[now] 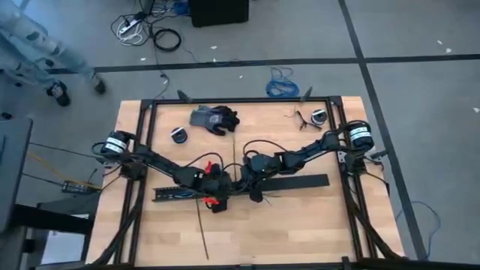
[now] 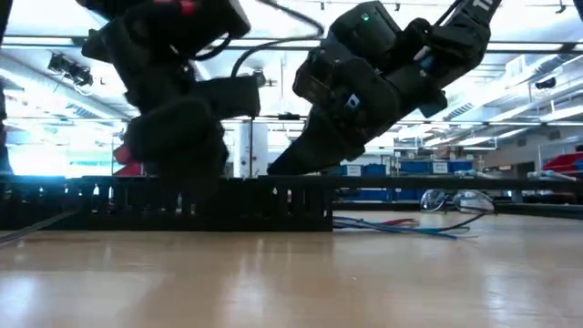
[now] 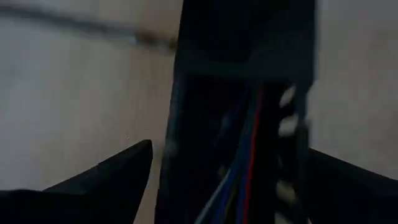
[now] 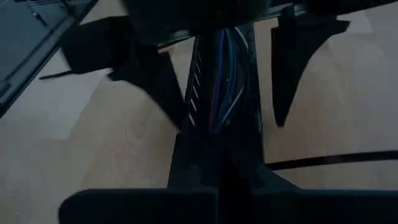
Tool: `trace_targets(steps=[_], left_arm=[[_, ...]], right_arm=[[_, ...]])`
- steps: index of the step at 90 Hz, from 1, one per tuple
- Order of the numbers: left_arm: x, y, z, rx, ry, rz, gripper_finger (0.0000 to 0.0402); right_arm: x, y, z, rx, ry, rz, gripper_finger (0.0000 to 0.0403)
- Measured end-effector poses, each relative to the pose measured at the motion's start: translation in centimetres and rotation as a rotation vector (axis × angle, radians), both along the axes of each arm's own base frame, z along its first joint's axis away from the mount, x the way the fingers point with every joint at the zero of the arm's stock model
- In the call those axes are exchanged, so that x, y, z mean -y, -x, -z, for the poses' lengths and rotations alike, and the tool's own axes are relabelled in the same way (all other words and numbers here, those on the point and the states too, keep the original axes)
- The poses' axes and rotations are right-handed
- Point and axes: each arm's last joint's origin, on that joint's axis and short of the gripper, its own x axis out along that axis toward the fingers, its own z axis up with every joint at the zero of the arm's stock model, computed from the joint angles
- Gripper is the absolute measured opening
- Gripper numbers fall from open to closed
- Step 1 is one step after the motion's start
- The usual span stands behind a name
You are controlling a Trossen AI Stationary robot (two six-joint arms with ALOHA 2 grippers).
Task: Ziptie cables
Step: Close the black cable duct
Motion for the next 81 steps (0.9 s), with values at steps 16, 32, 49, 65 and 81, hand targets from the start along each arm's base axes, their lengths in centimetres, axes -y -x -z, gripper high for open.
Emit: trace_targets(steps=[16,32,49,65,81], left_arm=[[-0.06,0.58,0.1,-0.064,0.026,-0.035,0.0348],[-0.01,0.56,0.15,-0.06,0.05,-0.029,0.0348],[0.08,0.38,0.16,-0.044,0.049,-0.001,0.0311],[0.16,0.26,0.13,-0.033,0.052,0.02,0.0247],[0.21,0.14,0.08,-0.018,0.052,0.027,0.0216]], right_arm=[[0.01,0.06,0.1,-0.012,0.0,-0.003,0.0],[0.05,0.07,0.14,-0.012,0.001,-0.003,0.0],[0.22,0.05,0.17,-0.01,-0.016,-0.01,0.0],[0.27,-0.23,-0.11,-0.009,-0.028,-0.024,0.0],[0.62,-0.85,-0.74,0.001,-0.045,-0.049,0.0]])
